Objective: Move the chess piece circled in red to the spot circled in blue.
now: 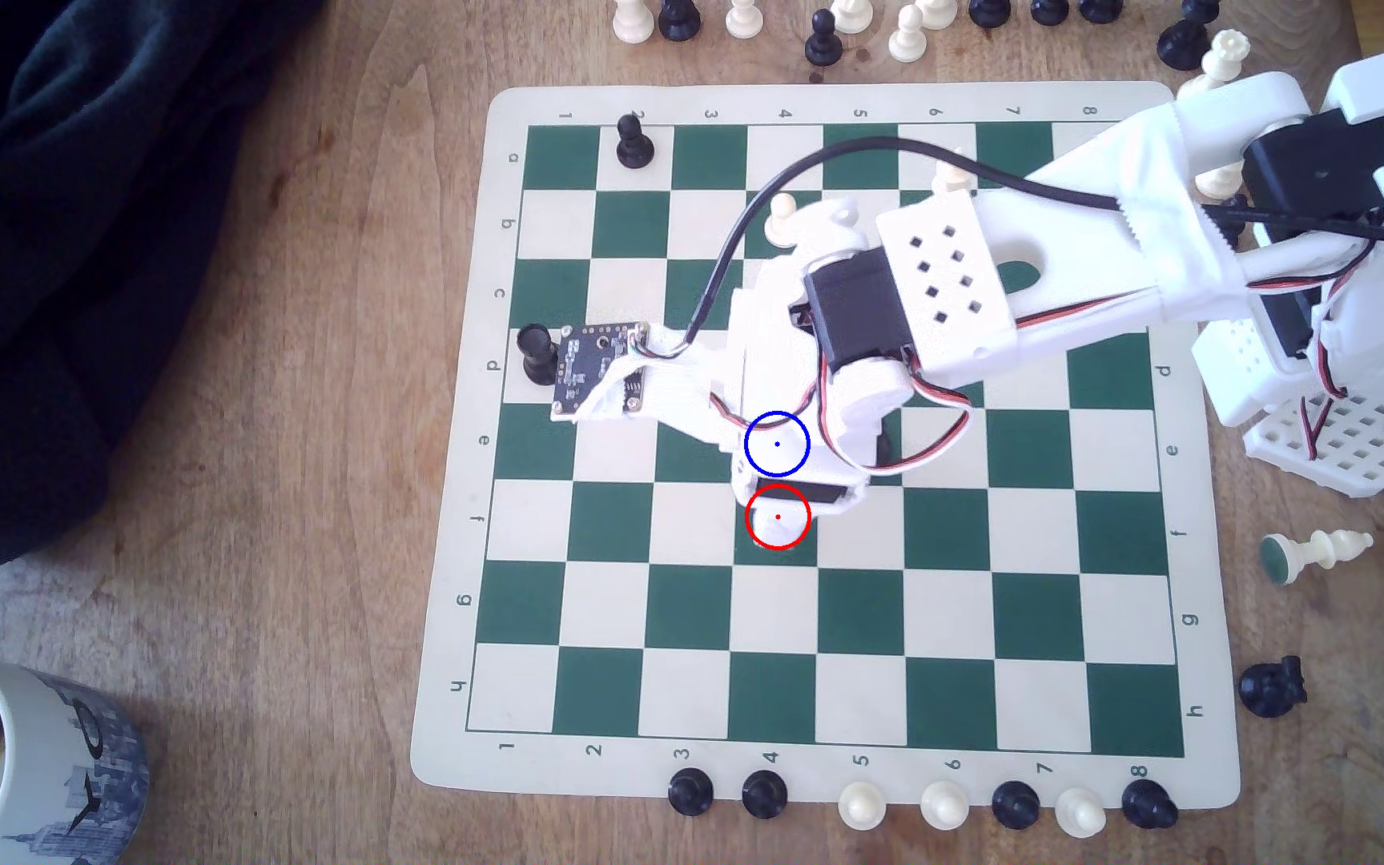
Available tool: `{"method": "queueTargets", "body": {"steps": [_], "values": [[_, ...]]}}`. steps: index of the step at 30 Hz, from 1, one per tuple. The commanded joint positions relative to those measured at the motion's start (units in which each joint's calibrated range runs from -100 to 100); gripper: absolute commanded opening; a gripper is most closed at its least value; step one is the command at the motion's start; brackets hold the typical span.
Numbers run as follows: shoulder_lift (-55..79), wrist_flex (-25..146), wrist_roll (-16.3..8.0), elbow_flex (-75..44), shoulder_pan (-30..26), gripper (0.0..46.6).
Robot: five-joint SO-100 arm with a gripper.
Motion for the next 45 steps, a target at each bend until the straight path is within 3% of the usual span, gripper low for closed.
{"method": "queueTargets", "body": {"steps": [1,15,32,45], "values": [[-0.6,-1.4,-0.4,-1.3,-0.7,16.8],[2.1,-3.9,-0.4,1.6,-0.5,17.0],[3.7,-6.2,-0.5,2.4,-1.4,13.8],[3.4,-5.9,-0.2,2.4,-2.2,5.5]]}}
